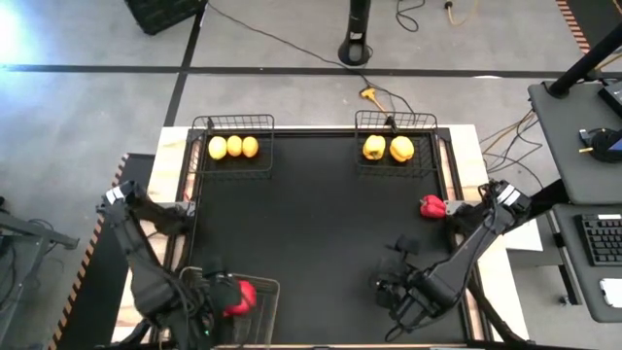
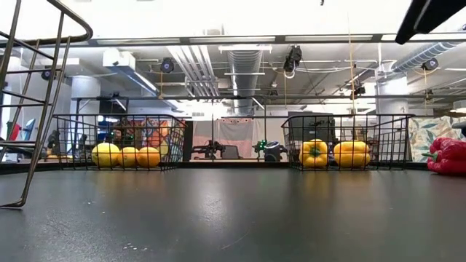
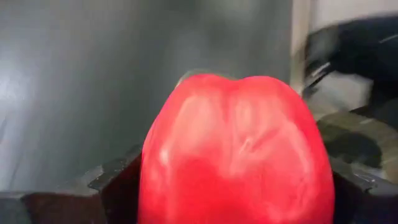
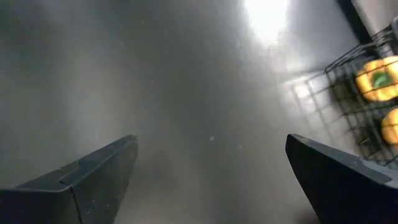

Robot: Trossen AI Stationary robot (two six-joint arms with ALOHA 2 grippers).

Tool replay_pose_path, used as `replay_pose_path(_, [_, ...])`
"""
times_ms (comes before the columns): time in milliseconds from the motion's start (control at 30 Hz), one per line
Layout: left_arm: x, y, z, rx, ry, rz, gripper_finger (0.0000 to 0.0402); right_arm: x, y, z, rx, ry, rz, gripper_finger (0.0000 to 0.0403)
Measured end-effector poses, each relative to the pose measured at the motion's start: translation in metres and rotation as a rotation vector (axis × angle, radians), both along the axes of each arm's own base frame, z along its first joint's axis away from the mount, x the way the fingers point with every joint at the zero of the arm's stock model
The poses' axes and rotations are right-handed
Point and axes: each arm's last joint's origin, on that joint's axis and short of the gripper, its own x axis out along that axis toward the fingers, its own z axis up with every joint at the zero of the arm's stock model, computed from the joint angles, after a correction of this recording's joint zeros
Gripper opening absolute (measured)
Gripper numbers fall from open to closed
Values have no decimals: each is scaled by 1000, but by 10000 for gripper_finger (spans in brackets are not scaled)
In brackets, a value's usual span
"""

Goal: Sort produce into baskets
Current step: Put the bottom red bell pepper into the gold wire basket

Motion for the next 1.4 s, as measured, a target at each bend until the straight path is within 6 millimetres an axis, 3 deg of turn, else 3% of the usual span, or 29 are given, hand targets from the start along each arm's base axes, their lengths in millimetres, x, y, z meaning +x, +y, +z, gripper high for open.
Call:
replay_pose_path(167, [-7,-8,-33,-38,190,119,315,3,-4,0,-33,10,24,400])
replay_pose_path(600, [8,-34,-85,-147,252,120,317,16,-18,0,-93,58,64,400])
replay_pose_path(767, [13,-38,-104,-134,291,203,317,17,-20,0,-96,64,69,400])
replay_pose_path(1200, [19,-42,-142,-38,409,256,321,18,-19,0,-85,51,70,400])
replay_pose_path(1400, [20,-42,-144,-41,432,252,359,19,-18,0,-71,40,57,400])
